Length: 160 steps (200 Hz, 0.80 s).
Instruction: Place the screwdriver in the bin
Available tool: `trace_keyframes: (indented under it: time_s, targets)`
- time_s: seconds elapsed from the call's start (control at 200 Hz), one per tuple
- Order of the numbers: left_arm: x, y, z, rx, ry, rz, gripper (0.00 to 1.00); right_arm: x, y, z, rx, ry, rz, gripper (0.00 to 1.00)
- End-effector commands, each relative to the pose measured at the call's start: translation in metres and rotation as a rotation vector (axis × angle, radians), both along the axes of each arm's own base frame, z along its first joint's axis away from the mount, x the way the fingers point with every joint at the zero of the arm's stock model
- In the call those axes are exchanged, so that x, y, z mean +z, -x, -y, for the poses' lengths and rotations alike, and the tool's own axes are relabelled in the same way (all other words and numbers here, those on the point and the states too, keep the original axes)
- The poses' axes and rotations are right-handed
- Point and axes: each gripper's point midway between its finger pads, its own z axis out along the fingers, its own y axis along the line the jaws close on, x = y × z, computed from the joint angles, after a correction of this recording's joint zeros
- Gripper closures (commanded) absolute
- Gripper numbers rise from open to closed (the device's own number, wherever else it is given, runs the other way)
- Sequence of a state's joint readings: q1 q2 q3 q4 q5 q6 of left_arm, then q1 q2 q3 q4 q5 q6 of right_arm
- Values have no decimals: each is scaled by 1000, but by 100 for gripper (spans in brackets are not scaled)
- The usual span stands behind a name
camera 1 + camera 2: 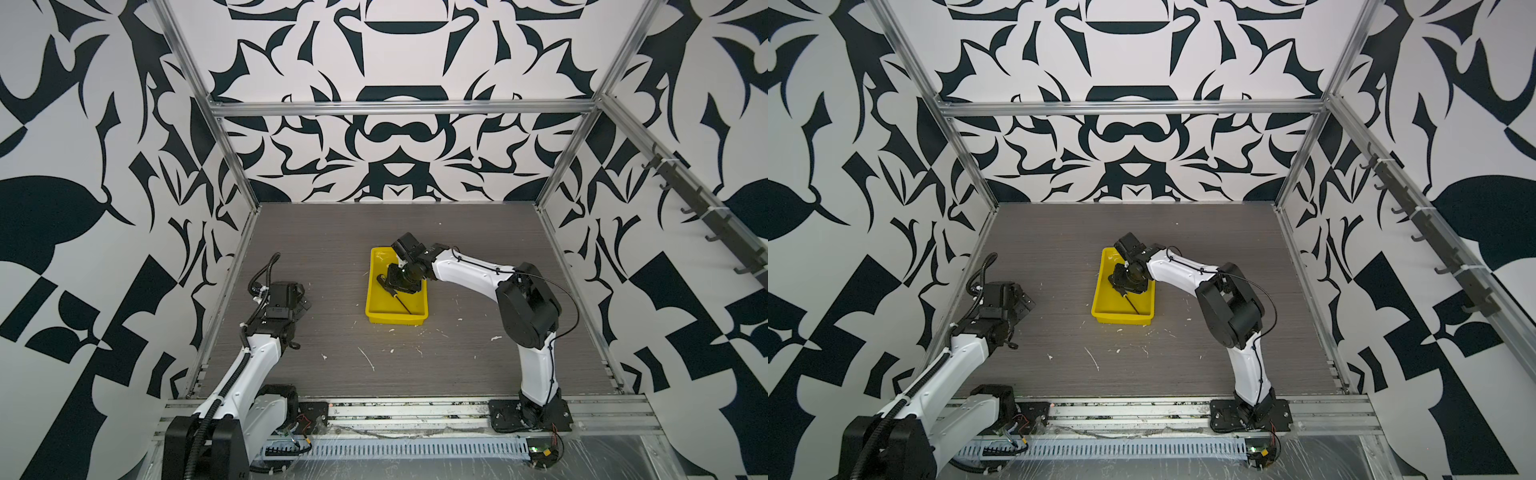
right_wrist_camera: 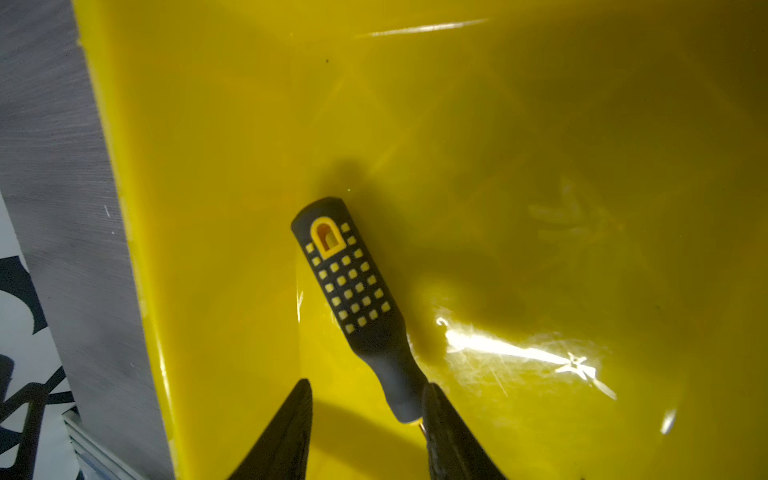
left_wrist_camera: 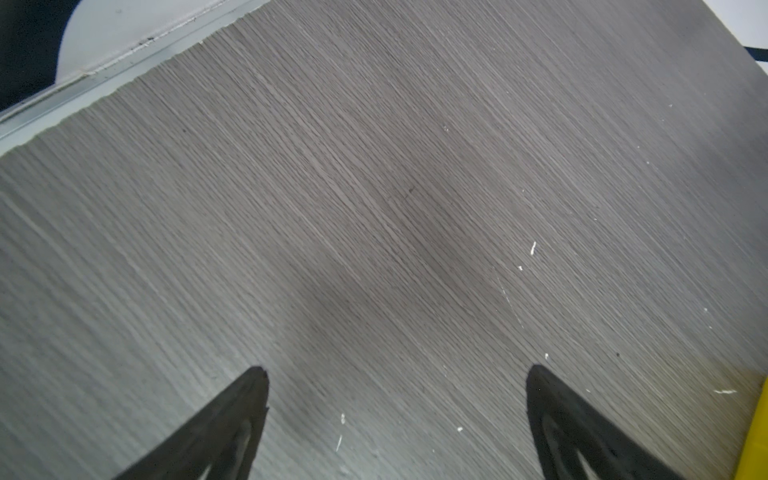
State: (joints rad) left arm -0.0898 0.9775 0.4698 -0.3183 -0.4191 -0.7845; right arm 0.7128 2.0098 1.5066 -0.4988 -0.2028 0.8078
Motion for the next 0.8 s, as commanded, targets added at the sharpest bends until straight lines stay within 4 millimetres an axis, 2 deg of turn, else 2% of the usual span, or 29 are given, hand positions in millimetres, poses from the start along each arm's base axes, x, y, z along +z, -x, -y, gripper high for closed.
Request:
trace_keyframes:
  time_s: [0.0,0.215,0.41,0.54,0.63,0.67,0.775,0.795]
  targets:
    - [9,-5,1,-3,5,17,1,35,-4,10,-8,-3,86,52]
    - [8,-7,1,-3,5,17,0,70,-3,20,7,5,164,53]
    - [6,-7,2,-10,4,-11,1,106,-12,65,-84,116,345,54]
    - [7,-7,1,-7,4,2,0,124,-18,97,-169,104,400,55]
    - [8,-6,2,-7,7,10,1,130,-22,123,-226,76,409,54]
    - [8,-5,2,-7,8,12,0,137,-25,140,-245,80,421,54]
    - [9,-5,2,-6,11,17,0,154,-23,202,-290,224,477,53]
    - [10,-5,2,-7,11,19,0,157,-24,219,-311,289,504,53]
